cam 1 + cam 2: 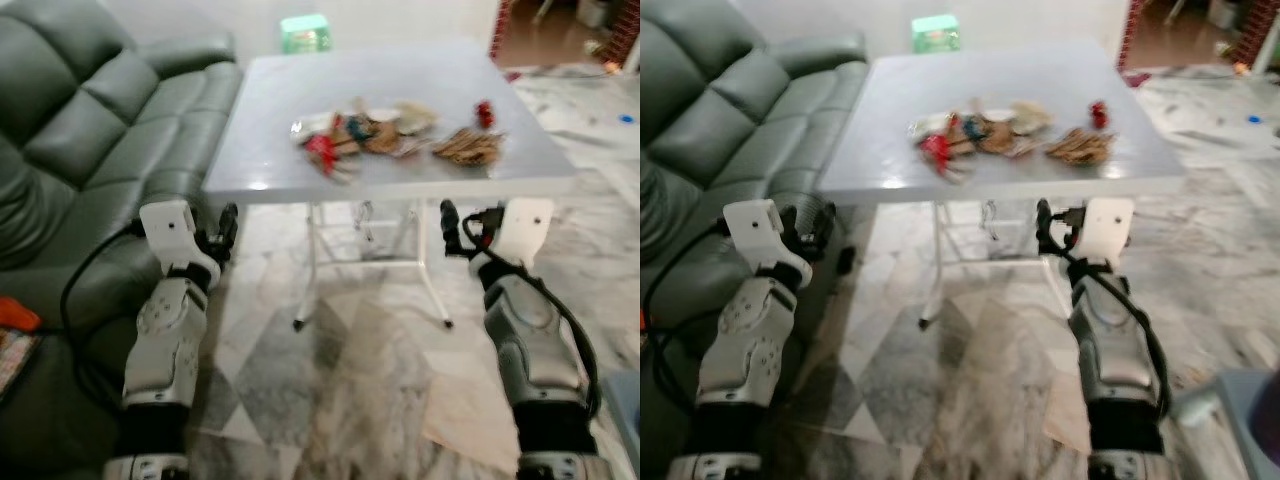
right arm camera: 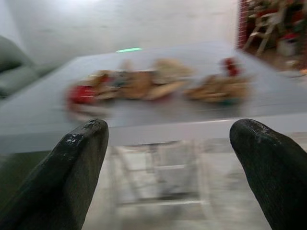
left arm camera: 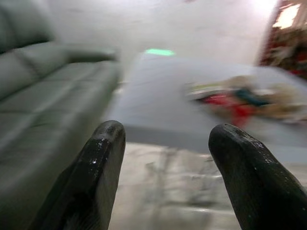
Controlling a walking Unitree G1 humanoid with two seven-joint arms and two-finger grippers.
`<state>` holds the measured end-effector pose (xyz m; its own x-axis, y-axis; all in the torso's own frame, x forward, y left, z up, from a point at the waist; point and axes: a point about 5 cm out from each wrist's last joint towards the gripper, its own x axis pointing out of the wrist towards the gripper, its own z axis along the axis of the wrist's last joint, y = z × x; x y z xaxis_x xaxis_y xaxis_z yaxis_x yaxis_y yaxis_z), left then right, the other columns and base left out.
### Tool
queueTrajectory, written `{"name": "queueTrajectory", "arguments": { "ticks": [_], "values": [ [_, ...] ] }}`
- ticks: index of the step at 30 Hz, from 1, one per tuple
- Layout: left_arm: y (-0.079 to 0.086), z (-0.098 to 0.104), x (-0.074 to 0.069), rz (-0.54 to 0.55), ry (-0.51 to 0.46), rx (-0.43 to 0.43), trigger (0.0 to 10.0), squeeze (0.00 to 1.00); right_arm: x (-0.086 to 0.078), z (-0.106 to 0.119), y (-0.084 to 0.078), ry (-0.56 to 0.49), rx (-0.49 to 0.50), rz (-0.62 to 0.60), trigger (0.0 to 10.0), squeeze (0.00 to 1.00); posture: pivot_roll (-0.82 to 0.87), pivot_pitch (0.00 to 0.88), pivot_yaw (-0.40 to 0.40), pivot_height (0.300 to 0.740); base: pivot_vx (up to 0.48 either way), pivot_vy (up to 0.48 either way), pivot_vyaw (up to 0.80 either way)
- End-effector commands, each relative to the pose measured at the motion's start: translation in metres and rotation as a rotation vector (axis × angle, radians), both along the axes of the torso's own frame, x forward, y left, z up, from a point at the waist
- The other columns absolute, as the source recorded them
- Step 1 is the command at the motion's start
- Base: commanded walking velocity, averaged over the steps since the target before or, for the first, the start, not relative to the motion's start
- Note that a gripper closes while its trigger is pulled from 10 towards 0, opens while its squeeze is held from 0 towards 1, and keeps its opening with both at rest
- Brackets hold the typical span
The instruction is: Picking trash to rubbish bin
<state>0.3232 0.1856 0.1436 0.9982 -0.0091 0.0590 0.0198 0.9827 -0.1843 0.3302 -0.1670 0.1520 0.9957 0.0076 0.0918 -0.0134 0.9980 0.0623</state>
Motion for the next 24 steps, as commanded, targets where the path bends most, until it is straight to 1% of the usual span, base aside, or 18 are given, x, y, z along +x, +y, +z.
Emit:
{"name": "queueTrajectory", "arguments": {
  "ticks": [1, 3, 5, 7, 11, 14, 19, 24],
  "values": [
    [0.004, 0.003, 0.002, 0.021, -0.009, 0.007, 10.0, 0.0, 0.001, 0.005, 0.0, -0.015, -0.022, -0.008, 10.0, 0.0, -0.03, 0.046, 0.096, 0.74, 0.0, 0.469, 0.0],
    [0.004, 0.003, 0.003, 0.023, -0.017, 0.019, 10.0, 0.0, 0.001, 0.006, -0.001, -0.019, -0.057, -0.034, 10.0, 0.0, -0.02, 0.044, 0.097, 0.74, 0.0, 0.0, 0.0],
    [0.003, 0.003, 0.003, 0.017, -0.02, 0.02, 10.0, 0.0, 0.002, 0.005, -0.002, -0.015, -0.048, -0.031, 10.0, 0.0, -0.02, 0.044, 0.097, 0.74, 0.0, 0.0, 0.0],
    [0.001, 0.003, 0.003, 0.007, -0.022, 0.022, 10.0, 0.0, 0.002, 0.005, -0.003, -0.017, -0.06, -0.034, 10.0, 0.0, -0.02, 0.041, 0.096, 0.74, 0.0, 0.0, 0.0],
    [-0.008, -0.003, -0.002, -0.03, -0.013, 0.019, 10.0, 0.0, 0.005, 0.007, 0.001, -0.024, -0.059, -0.021, 10.0, 0.0, -0.01, 0.037, 0.091, 0.74, 0.0, 0.0, 0.0],
    [-0.009, -0.011, -0.005, -0.034, 0.002, 0.033, 10.0, 0.0, 0.006, 0.008, 0.004, -0.021, -0.046, -0.01, 10.0, 0.0, -0.01, 0.036, 0.086, 0.74, 0.0, 0.0, 0.0],
    [-0.01, -0.013, -0.006, -0.026, 0.003, 0.013, 10.0, 0.0, 0.01, 0.01, 0.001, -0.022, -0.068, -0.02, 10.0, 0.0, -0.01, 0.032, 0.082, 0.74, 0.0, 0.0, -0.79],
    [-0.009, -0.011, -0.005, -0.031, -0.012, 0.023, 10.0, 0.0, 0.012, 0.013, -0.002, -0.034, -0.08, -0.026, 10.0, 0.0, -0.01, 0.03, 0.082, 0.74, 0.0, 0.0, -0.79]
  ]
}}
